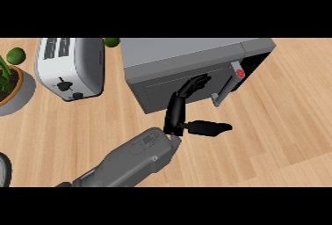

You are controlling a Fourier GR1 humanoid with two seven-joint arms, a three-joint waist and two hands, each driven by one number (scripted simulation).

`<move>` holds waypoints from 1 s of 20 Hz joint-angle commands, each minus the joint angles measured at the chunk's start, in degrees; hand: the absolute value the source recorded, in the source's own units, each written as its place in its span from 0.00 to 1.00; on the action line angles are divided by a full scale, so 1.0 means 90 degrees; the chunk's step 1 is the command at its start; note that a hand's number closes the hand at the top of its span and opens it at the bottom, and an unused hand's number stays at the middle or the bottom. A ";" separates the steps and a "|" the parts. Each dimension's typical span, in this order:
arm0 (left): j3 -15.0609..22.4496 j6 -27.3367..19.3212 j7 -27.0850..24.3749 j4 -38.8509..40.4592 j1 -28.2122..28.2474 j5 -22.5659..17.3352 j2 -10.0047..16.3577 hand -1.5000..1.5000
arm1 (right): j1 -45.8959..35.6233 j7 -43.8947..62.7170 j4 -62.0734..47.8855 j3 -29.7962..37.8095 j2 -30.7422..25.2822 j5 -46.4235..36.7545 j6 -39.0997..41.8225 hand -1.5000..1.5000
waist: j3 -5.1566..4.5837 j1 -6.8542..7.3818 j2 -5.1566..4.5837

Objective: Pick up the milk, place it into the microwave and close the microwave

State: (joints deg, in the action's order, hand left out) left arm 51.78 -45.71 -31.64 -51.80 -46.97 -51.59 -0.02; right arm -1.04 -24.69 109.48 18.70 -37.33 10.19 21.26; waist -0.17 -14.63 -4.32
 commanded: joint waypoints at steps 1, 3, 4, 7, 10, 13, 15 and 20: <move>-0.0399 -0.0153 -0.0060 0.0453 -0.0453 -0.0270 0.0003 0.00 | -0.0179 -0.0003 -0.0106 0.0016 -0.0079 -0.0050 -0.0014 1.00 | -0.0001 -0.0047 -0.0072; -0.0444 -0.0095 -0.0139 0.0463 -0.0486 -0.0364 0.0003 0.00 | -0.0285 0.0038 -0.0160 -0.0009 -0.0131 -0.0091 -0.0021 1.00 | -0.0007 0.0013 -0.0101; -0.0431 -0.0101 -0.0180 0.0482 -0.0506 -0.0378 0.0003 0.00 | -0.0289 0.0054 -0.0166 -0.0021 -0.0141 -0.0108 -0.0018 1.00 | -0.0007 -0.0040 -0.0113; -0.0392 -0.0054 -0.0300 0.0507 -0.0508 -0.0505 0.0003 0.00 | -0.0463 0.0033 -0.0274 -0.0048 -0.0139 -0.0092 -0.0035 1.00 | 0.0000 0.0051 -0.0109; -0.0359 -0.0071 -0.0364 0.0566 -0.0563 -0.0596 0.0003 0.00 | -0.0536 0.0056 -0.0407 -0.0015 -0.0146 -0.0085 -0.0064 1.00 | 0.0009 -0.0024 -0.0130; -0.0268 0.0015 -0.0424 0.0508 -0.0514 -0.0633 0.0003 0.00 | -0.0421 0.0227 -0.0828 -0.0559 0.0728 0.1271 0.0352 0.00 | 0.0047 0.0117 -0.0203; -0.0274 0.0017 -0.0481 0.0528 -0.0540 -0.0719 0.0003 0.00 | -0.0448 0.0335 -0.0981 -0.0545 0.0698 0.1490 0.0465 0.00 | 0.0031 0.0043 -0.0178; -0.0280 0.0066 -0.0620 0.0628 -0.0610 -0.0846 0.0003 0.00 | -0.0663 0.0465 -0.1287 -0.0507 0.0573 0.1820 0.0672 0.00 | 0.0020 0.0018 -0.0194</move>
State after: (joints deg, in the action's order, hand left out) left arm 53.28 -44.13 -37.73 -50.74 -48.57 -57.20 -0.02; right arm -6.01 -21.49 100.00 14.35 -32.09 23.70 25.78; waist 0.14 -14.03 -5.50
